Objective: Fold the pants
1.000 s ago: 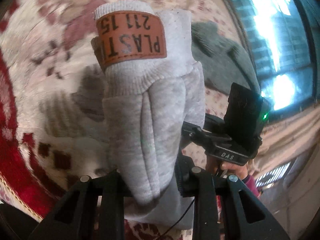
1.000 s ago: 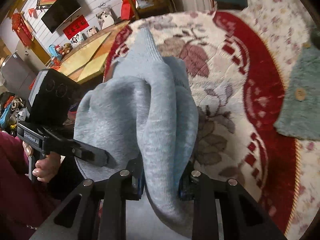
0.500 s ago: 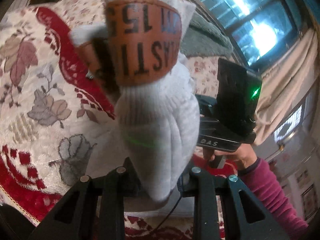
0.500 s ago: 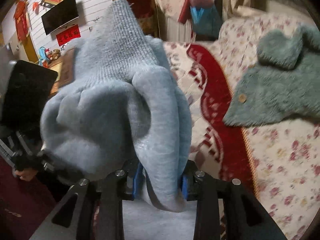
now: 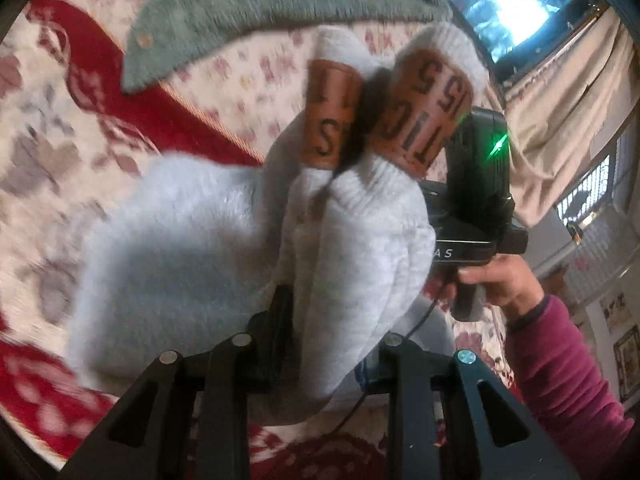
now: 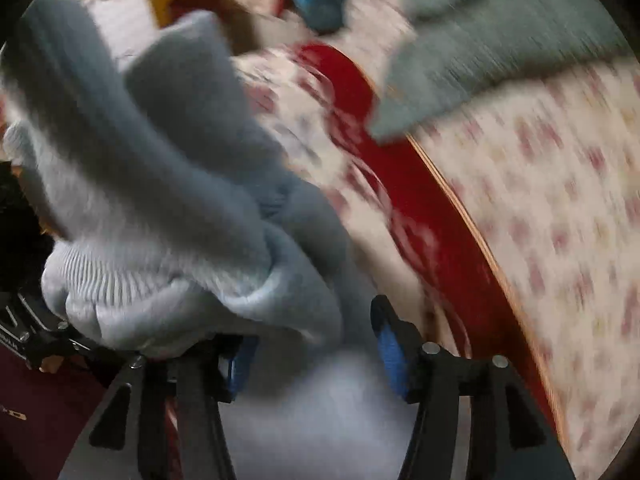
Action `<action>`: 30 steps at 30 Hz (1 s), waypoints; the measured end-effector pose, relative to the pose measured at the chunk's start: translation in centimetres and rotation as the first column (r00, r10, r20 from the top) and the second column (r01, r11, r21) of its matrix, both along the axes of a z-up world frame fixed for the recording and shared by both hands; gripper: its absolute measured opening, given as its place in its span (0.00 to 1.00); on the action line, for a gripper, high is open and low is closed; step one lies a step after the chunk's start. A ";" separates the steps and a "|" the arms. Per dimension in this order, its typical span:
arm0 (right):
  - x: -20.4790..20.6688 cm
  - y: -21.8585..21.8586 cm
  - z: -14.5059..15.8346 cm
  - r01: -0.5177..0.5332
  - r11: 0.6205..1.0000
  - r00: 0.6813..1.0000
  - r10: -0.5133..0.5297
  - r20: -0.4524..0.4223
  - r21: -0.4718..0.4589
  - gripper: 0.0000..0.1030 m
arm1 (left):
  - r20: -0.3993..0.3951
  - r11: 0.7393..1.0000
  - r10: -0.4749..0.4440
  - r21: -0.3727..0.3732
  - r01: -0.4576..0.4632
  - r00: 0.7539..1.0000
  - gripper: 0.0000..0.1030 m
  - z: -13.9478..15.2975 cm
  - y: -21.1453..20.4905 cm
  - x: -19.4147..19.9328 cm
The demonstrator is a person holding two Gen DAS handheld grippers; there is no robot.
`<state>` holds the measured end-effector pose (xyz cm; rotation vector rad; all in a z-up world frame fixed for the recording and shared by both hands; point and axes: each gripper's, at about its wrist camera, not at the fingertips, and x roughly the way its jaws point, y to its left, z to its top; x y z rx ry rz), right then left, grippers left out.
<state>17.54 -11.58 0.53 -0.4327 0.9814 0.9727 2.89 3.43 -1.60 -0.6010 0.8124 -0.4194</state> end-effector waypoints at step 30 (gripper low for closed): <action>-7.4 -5.5 -2.3 0.500 0.842 0.865 -0.476 -0.157 0.202 0.59 | 0.006 0.968 -0.046 0.248 0.043 0.999 1.00 -0.8 -1.3 -0.6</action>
